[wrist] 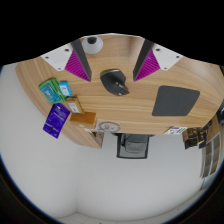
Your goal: Arrange mouse
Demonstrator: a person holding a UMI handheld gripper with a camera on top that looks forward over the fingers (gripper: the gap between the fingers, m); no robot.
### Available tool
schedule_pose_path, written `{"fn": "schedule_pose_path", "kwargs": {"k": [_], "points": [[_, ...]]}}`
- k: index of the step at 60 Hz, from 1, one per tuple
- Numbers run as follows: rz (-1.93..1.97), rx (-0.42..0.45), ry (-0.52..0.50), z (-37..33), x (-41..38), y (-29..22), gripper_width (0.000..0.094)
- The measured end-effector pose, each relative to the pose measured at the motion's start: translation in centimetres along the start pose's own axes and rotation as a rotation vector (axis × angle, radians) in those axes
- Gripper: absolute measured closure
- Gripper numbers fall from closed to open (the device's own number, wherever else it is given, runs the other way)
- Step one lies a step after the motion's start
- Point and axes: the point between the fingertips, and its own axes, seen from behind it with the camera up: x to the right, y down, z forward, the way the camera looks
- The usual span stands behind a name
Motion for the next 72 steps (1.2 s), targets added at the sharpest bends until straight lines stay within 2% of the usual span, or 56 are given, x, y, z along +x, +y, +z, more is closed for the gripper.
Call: {"fn": "schedule_pose_path", "kwargs": {"k": [22,58,63,67,72], "points": [[0.003,-0.063,0.012,8.7,0.6,0.9,0.0076],[0.100,-0.130,0.005,15.5,2.2,0.3,0.0086],[0.131,-0.135,-0.013,15.8,2.1,0.5,0.0173],[0.152,-0.141,-0.020,15.8,1.8,0.6,0.0362],[0.148,-0.137,0.002,15.8,2.1,0.6,0.0405]]}}
